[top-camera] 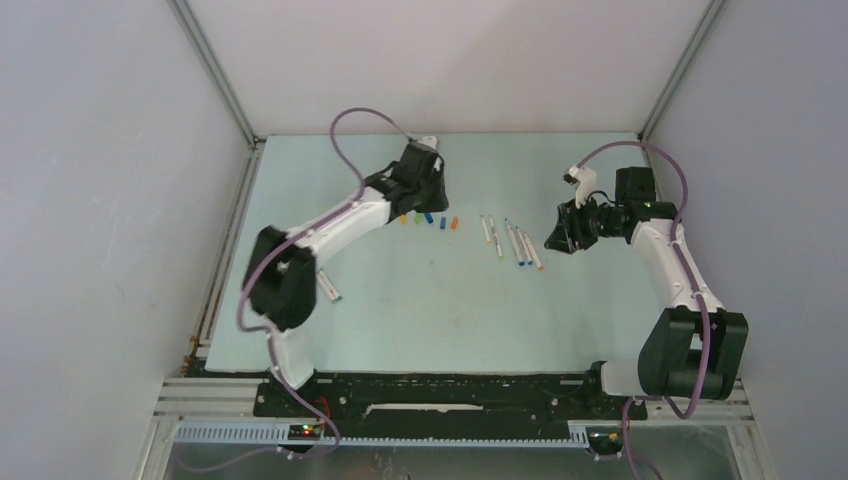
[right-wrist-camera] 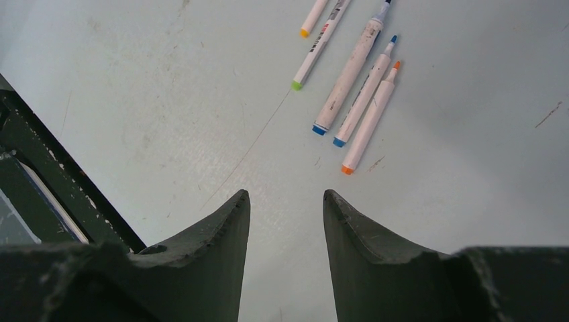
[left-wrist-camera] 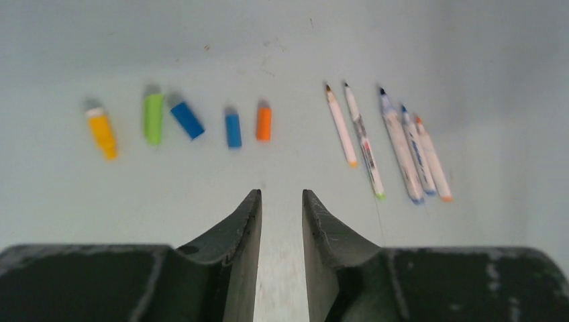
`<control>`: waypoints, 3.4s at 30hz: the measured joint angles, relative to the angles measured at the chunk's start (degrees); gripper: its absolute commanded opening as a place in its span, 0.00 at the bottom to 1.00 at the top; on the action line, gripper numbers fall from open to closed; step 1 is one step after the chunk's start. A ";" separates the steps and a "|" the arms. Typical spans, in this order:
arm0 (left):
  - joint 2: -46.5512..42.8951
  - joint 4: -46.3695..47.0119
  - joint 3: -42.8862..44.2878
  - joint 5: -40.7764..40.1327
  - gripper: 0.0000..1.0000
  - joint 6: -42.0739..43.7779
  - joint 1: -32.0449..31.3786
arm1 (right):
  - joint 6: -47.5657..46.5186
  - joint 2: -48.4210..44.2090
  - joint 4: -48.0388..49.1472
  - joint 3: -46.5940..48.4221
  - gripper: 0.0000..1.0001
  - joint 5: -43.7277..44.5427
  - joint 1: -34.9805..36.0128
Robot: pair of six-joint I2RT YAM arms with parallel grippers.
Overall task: Open the pen caps
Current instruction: Pick up the pen from the center of the board.
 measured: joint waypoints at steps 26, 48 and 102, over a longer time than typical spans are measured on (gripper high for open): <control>-56.26 12.09 -57.72 -10.32 0.84 -2.19 20.98 | -1.05 -1.29 -0.79 -0.02 0.47 -2.10 -0.13; -11.58 -4.13 -16.33 -2.25 0.65 24.68 34.45 | -1.44 -1.29 -0.81 -0.02 0.47 -2.56 -0.13; 5.16 -13.57 -6.93 6.69 0.38 28.68 36.11 | -1.68 -1.46 -1.11 -0.02 0.48 -3.32 -0.87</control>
